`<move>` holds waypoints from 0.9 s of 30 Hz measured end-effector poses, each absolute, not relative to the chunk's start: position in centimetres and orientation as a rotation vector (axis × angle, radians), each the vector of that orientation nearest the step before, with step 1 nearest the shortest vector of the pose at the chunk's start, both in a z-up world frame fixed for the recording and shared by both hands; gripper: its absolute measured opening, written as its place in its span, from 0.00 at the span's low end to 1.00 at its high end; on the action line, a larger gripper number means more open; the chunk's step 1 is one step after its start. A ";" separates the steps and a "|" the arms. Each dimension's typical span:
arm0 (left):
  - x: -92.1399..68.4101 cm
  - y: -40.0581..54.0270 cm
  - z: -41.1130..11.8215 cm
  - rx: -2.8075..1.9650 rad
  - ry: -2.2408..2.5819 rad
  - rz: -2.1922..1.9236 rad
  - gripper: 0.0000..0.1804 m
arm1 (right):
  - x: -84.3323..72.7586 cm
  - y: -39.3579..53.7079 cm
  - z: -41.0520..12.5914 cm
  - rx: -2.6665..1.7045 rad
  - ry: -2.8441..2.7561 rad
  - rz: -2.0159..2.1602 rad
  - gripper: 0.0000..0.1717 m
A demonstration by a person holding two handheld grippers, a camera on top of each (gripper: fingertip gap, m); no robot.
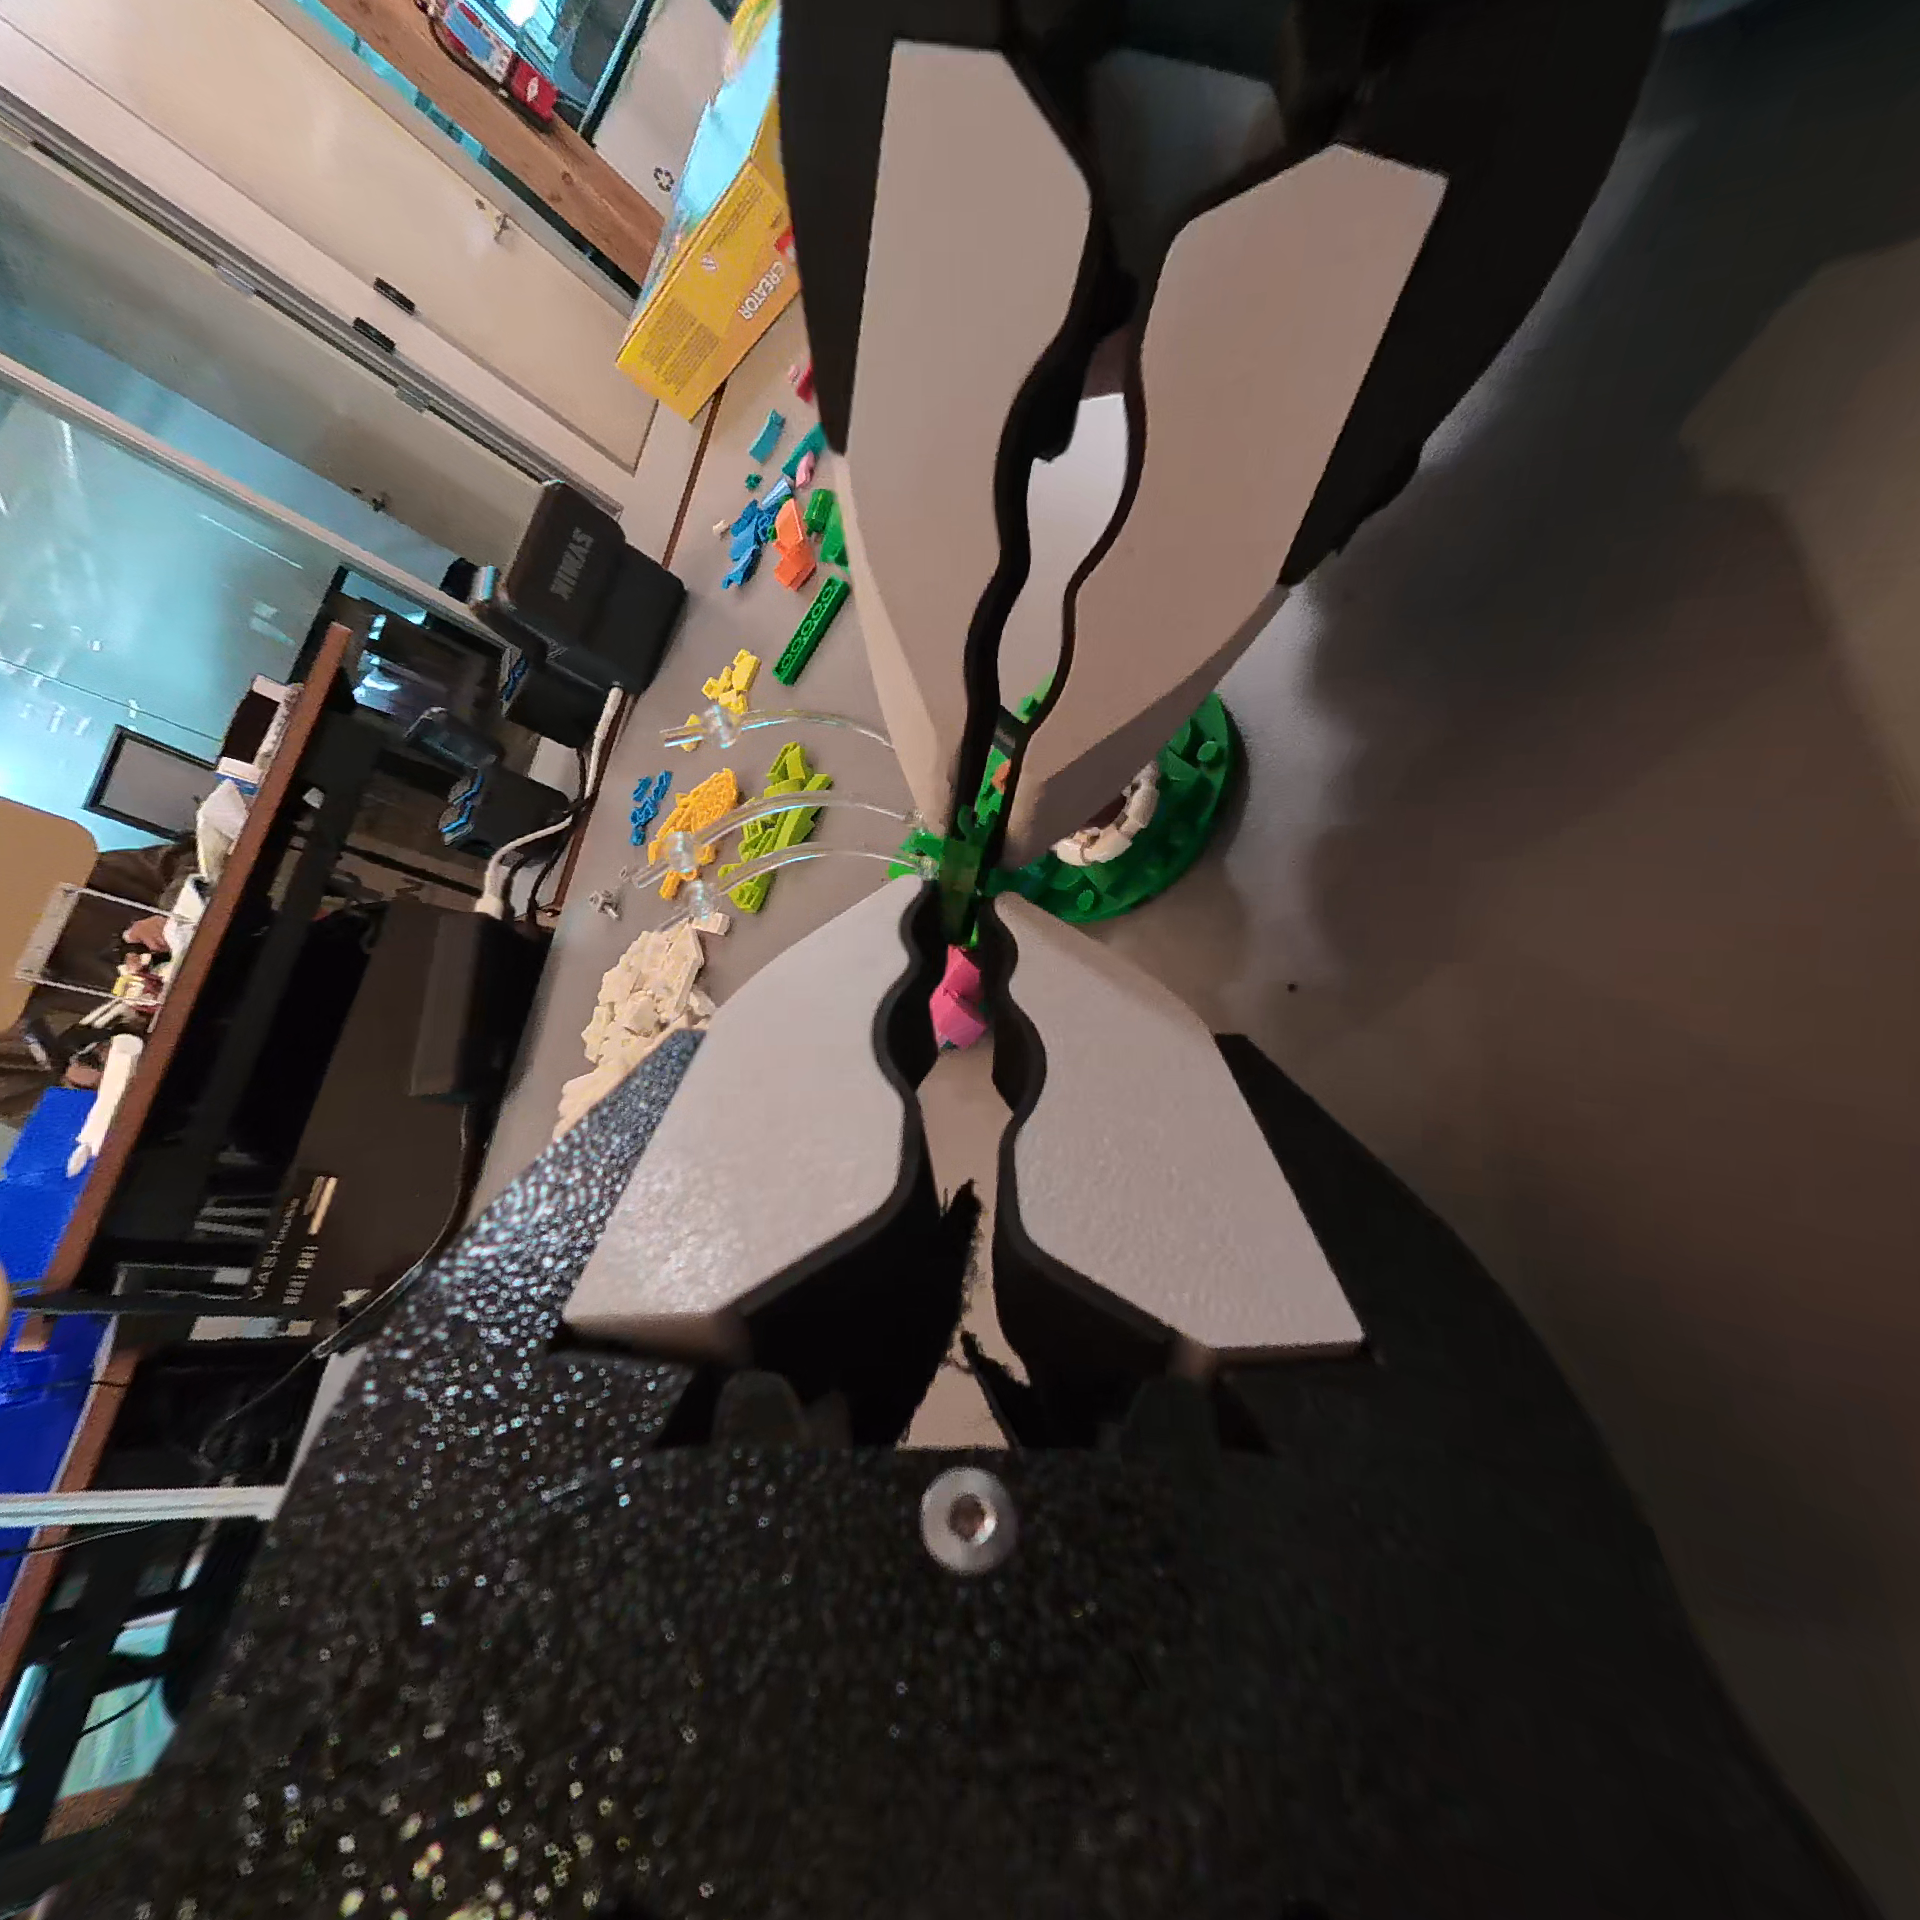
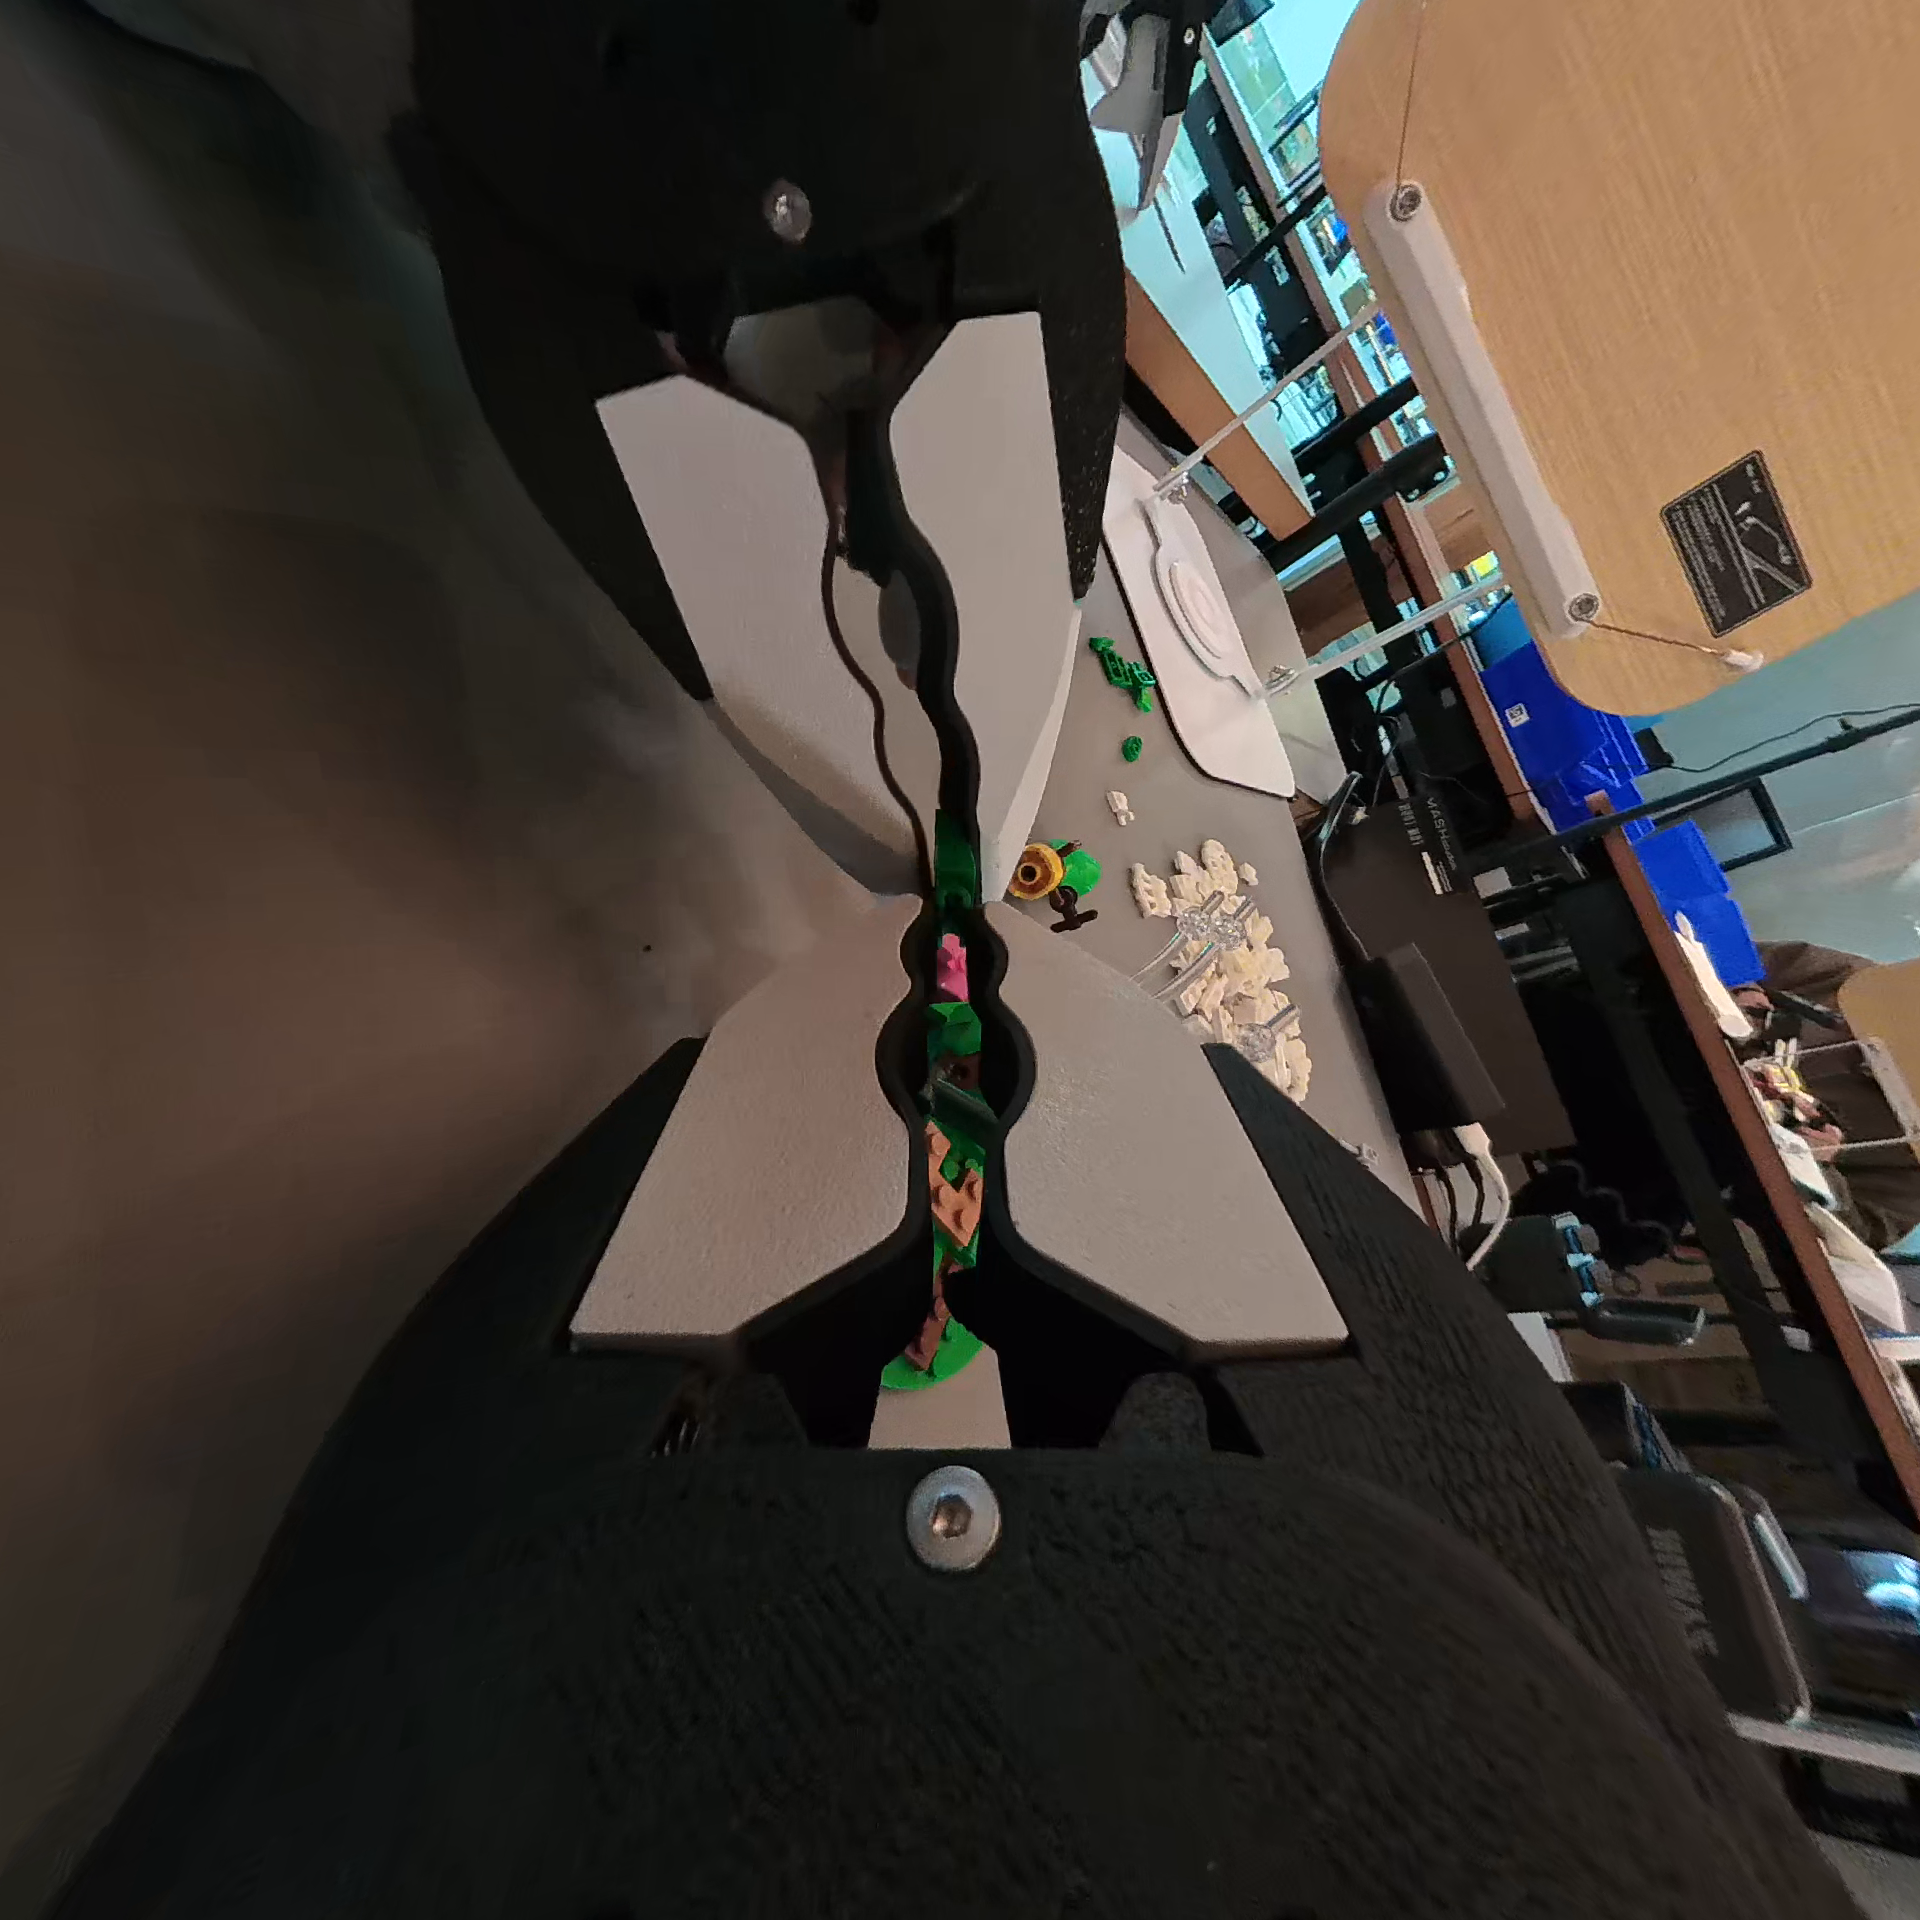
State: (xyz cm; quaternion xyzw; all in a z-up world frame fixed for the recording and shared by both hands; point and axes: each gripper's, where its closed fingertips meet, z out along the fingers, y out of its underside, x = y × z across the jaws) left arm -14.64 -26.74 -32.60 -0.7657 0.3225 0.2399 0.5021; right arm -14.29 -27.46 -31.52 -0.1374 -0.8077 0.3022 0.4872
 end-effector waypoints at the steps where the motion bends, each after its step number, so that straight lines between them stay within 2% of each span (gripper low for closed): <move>1: -14.6 -26.8 -32.5 -1.850 0.773 0.564 0.03 | -14.3 -27.5 -31.4 -0.334 -1.959 0.740 0.02; 6: -14.7 -26.7 -32.1 -1.846 0.769 0.600 0.04 | -14.3 -27.4 -30.9 -0.328 -1.932 0.737 0.02; 20: -15.1 -26.6 -30.2 -1.554 0.980 1.125 0.03 | -14.4 -27.4 -29.9 -0.257 -1.845 0.681 0.03; 27: -15.1 -27.0 -27.5 -1.357 0.960 1.340 0.04 | -14.0 -27.7 -28.2 -0.214 -1.752 0.709 0.02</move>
